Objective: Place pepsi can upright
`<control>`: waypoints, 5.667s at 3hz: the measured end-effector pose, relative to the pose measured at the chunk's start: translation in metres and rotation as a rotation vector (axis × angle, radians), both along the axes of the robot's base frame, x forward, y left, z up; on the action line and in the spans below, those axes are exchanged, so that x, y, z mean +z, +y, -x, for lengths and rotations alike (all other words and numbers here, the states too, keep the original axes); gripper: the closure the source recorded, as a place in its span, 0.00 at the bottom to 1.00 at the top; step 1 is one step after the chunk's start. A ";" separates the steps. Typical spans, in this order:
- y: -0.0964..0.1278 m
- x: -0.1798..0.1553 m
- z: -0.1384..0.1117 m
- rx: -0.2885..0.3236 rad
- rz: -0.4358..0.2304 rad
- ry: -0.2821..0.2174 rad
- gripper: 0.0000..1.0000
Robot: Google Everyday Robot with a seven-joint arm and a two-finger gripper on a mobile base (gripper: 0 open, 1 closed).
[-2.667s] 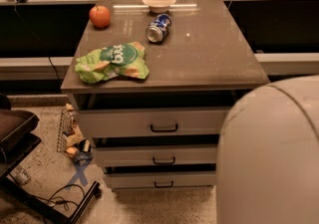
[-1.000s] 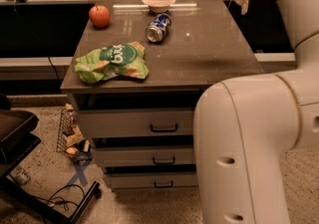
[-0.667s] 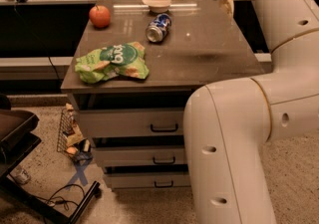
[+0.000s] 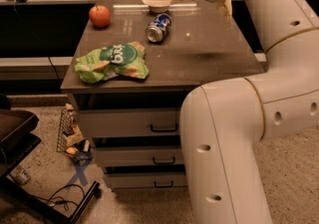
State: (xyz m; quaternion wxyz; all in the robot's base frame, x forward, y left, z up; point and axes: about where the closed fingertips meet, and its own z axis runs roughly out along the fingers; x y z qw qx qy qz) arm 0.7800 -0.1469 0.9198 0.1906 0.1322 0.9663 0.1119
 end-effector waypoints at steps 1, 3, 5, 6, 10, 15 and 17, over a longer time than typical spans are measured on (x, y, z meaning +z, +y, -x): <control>0.025 -0.023 -0.013 -0.067 0.017 0.043 0.00; 0.058 -0.031 -0.033 -0.018 0.043 0.008 0.00; 0.075 -0.052 -0.054 0.060 0.039 -0.032 0.00; 0.068 -0.064 -0.060 0.026 0.053 -0.025 0.00; 0.103 -0.068 -0.085 0.101 0.023 -0.107 0.00; 0.122 -0.091 -0.092 0.130 0.015 -0.090 0.78; 0.122 -0.091 -0.091 0.130 0.016 -0.090 1.00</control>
Offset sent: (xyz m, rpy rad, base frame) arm 0.1000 0.0423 0.0167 -0.0491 0.0571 -0.0664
